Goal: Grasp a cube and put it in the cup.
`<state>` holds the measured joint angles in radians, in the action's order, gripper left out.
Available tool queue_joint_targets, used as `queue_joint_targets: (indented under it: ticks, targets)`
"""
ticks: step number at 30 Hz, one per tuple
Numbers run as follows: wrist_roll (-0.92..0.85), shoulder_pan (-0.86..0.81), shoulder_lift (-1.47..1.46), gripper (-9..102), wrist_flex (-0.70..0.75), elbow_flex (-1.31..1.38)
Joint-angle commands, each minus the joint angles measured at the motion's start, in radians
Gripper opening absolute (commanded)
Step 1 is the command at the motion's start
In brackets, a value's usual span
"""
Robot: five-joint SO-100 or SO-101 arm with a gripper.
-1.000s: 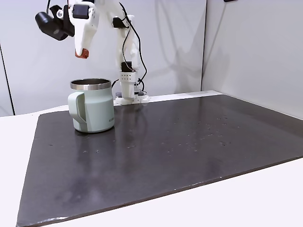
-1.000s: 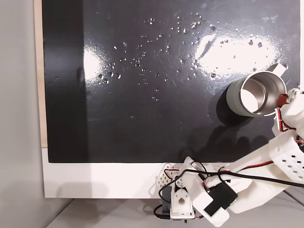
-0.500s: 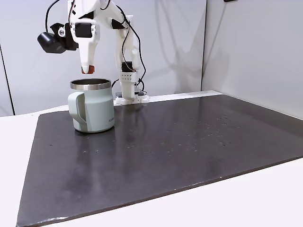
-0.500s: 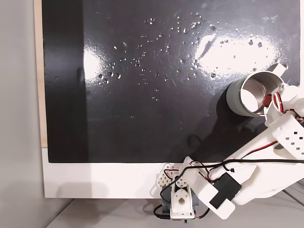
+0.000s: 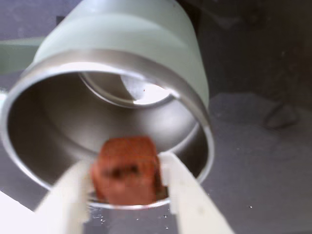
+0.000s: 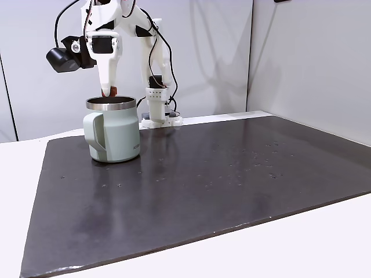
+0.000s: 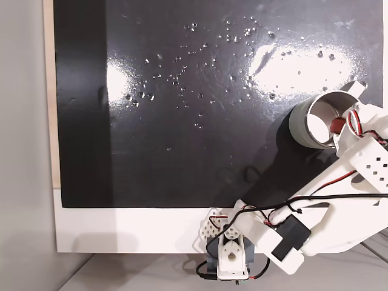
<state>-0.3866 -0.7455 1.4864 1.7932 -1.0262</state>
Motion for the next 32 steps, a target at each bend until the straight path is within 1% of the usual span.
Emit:
queue_joint_targets:
  ticks: [1, 4, 7, 32]
  targets:
    - [-0.002, -0.008, 0.011, 24, 0.012, 0.055]
    - [0.009, -0.011, 0.008, 29, 0.012, 0.055]
    - [0.012, -0.015, 0.006, 30, 0.012, 0.055]
    - [0.006, -0.005, 0.012, 28, 0.012, 0.057]
